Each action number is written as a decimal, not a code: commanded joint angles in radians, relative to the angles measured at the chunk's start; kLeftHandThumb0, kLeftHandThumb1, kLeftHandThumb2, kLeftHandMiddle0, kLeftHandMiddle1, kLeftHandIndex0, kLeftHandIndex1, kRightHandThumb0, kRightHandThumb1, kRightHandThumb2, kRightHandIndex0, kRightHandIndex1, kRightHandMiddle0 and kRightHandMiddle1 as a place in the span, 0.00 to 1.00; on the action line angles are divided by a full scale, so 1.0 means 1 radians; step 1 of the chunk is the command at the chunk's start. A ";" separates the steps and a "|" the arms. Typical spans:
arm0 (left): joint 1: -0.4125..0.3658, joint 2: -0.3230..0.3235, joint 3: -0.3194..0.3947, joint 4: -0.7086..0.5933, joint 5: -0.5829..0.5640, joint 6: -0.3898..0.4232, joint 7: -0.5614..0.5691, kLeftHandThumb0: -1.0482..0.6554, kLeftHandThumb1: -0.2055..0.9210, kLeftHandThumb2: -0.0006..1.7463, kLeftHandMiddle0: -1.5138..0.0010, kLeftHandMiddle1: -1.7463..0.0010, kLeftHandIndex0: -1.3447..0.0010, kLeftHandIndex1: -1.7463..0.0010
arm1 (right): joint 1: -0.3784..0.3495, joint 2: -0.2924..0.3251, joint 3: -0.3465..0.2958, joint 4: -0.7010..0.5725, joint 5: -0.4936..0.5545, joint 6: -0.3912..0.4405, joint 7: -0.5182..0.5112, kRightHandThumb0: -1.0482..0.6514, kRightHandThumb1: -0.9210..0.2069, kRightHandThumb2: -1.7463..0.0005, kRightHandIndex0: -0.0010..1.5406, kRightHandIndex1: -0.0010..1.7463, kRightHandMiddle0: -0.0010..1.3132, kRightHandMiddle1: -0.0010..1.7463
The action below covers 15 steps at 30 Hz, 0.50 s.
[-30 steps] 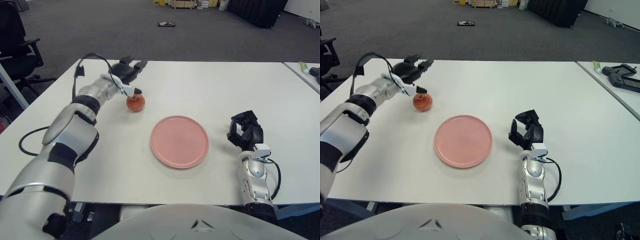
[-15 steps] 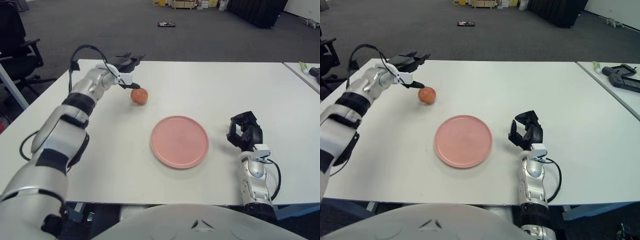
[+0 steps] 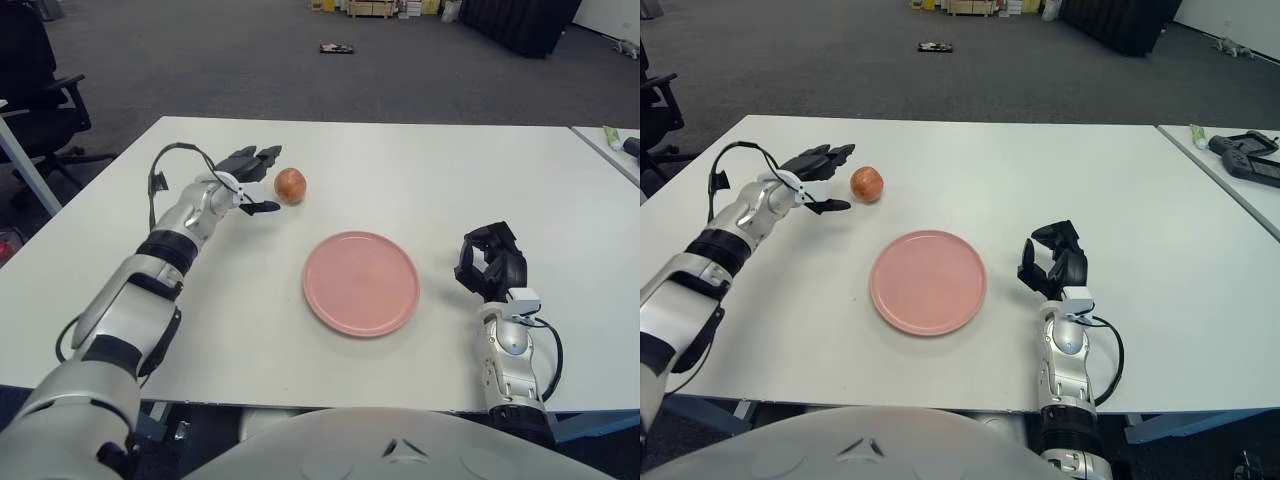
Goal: Put the apple into the plate.
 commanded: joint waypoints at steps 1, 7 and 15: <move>-0.009 -0.028 0.011 0.002 -0.004 0.023 0.017 0.08 0.64 0.45 1.00 1.00 1.00 1.00 | -0.006 -0.005 -0.005 -0.010 -0.003 -0.006 -0.003 0.38 0.34 0.40 0.42 0.78 0.33 1.00; -0.043 -0.111 -0.007 0.172 0.005 0.025 0.089 0.10 0.63 0.45 1.00 1.00 1.00 1.00 | 0.004 -0.008 -0.007 -0.008 0.011 -0.015 0.012 0.38 0.33 0.41 0.42 0.78 0.33 1.00; -0.102 -0.173 -0.016 0.415 0.015 -0.004 0.205 0.08 0.69 0.44 1.00 1.00 1.00 1.00 | 0.027 -0.004 -0.010 -0.008 0.014 -0.043 0.018 0.38 0.32 0.42 0.42 0.78 0.32 1.00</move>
